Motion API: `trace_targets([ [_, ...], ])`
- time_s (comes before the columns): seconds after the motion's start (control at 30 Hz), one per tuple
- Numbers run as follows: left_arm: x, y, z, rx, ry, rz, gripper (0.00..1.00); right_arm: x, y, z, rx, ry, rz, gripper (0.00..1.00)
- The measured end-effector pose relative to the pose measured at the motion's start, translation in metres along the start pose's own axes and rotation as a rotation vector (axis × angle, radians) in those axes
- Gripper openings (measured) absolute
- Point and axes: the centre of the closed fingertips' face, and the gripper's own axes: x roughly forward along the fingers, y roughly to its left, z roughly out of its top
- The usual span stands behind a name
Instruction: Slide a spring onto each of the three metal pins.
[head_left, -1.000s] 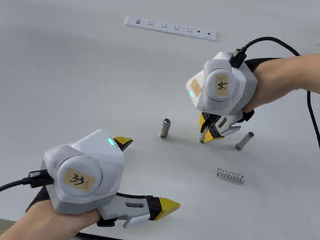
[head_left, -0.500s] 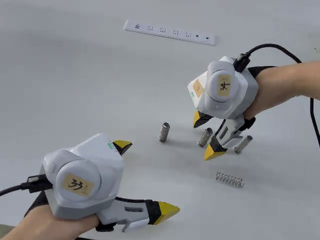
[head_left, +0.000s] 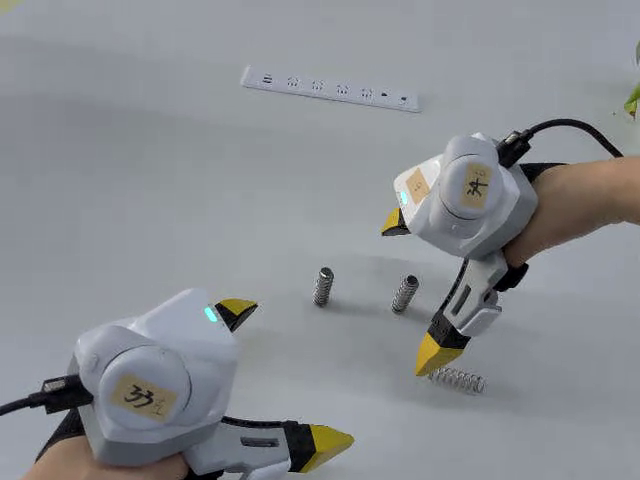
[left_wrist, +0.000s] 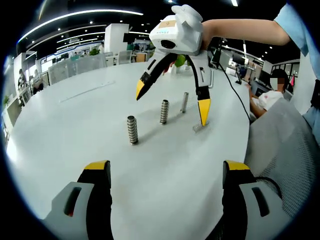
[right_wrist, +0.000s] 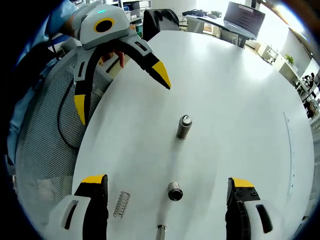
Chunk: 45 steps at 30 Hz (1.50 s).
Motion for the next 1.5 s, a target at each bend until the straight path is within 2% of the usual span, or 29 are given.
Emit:
trace_targets([
  [0.27, -0.001, 0.001, 0.005, 0.009, -0.008, 0.001, 0.91, -0.010, 0.003, 0.000, 0.054, -0.060, -0.031, 0.99],
  [0.5, -0.001, 0.000, 0.011, 0.020, -0.015, 0.001, 0.91, -0.021, 0.007, -0.004, 0.082, -0.084, -0.064, 0.99],
  [0.77, -0.001, -0.001, 0.014, 0.023, -0.017, -0.001, 0.91, -0.032, 0.012, -0.019, 0.149, -0.132, -0.100, 0.99],
  [0.9, -0.001, -0.002, 0.015, 0.023, -0.016, -0.004, 0.91, -0.036, 0.020, -0.025, 0.168, -0.141, -0.115, 0.99],
  [1.07, -0.002, -0.004, 0.016, 0.027, -0.016, -0.011, 0.91, -0.044, 0.021, -0.038, 0.188, -0.164, -0.153, 0.99],
  [1.23, -0.001, -0.008, 0.016, 0.036, -0.014, -0.025, 0.90, -0.049, 0.033, -0.045, 0.226, -0.192, -0.183, 0.99],
  [1.37, 0.001, -0.011, 0.017, 0.043, -0.011, -0.035, 0.90, -0.055, 0.035, -0.060, 0.274, -0.210, -0.201, 0.99],
  [1.5, 0.003, -0.014, 0.017, 0.051, -0.006, -0.047, 0.90, -0.058, 0.046, -0.065, 0.315, -0.231, -0.220, 0.99],
])
